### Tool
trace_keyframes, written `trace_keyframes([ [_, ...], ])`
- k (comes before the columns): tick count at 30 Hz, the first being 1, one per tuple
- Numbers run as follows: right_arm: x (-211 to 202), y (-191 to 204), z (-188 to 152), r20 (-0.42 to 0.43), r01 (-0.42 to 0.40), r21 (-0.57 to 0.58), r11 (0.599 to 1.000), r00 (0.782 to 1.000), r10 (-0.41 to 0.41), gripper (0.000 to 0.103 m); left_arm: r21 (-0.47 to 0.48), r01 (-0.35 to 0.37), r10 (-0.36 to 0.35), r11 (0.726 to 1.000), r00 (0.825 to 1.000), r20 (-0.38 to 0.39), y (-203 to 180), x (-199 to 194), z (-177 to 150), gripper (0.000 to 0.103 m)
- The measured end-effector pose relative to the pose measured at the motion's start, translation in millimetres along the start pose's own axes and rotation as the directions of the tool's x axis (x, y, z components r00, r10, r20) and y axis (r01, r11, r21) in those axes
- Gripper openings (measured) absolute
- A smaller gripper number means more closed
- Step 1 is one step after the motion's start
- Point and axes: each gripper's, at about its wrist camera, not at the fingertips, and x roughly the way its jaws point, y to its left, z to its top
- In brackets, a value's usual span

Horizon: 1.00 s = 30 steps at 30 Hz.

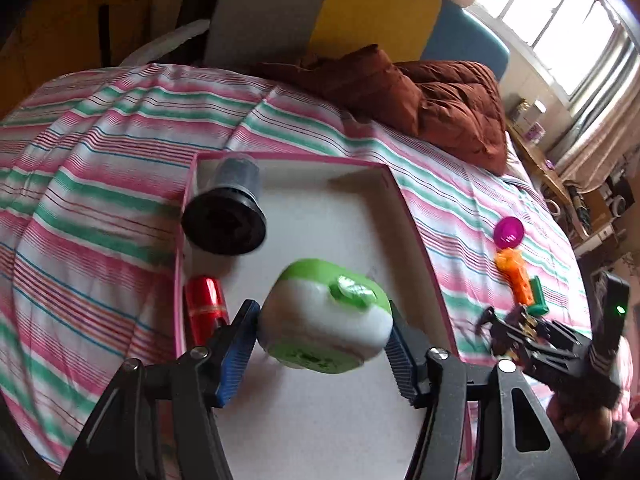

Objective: Organize rigid objects
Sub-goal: 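Carry the white-green toy into the tray and release it while the right grasps the brown spiky ball, then carry the brown spiky ball into the tray and open the right gripper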

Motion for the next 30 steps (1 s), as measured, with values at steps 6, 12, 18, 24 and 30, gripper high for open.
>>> trace_keyframes([
  [6,-0.4,0.3,-0.1,0.002,0.003,-0.005,1.0,1.0,-0.003,0.059,-0.007,-0.044,0.044,0.999,0.999,0.016,6.0,5.9,10.6,0.063],
  [12,-0.3,0.5,0.2,0.002,0.003,-0.007,1.0,1.0,-0.003,0.059,0.019,-0.087,0.086,0.996,0.995,0.041,3.8,-2.2,-1.5,0.062],
  [18,-0.3,0.2,1.0,0.002,0.005,-0.01,1.0,1.0,-0.005,0.059,0.04,-0.14,0.137,0.989,0.987,0.086,-4.5,-22.9,-28.0,0.064],
  [24,0.0,-0.4,1.4,0.0,0.004,-0.01,1.0,1.0,-0.004,0.059,0.06,-0.209,0.199,0.976,0.97,0.137,-15.3,-42.5,-54.4,0.066],
  [30,0.2,2.2,0.7,0.008,0.014,-0.022,1.0,1.0,-0.014,0.059,0.093,-0.274,0.253,0.957,0.948,0.192,-21.9,-60.6,-71.7,0.068],
])
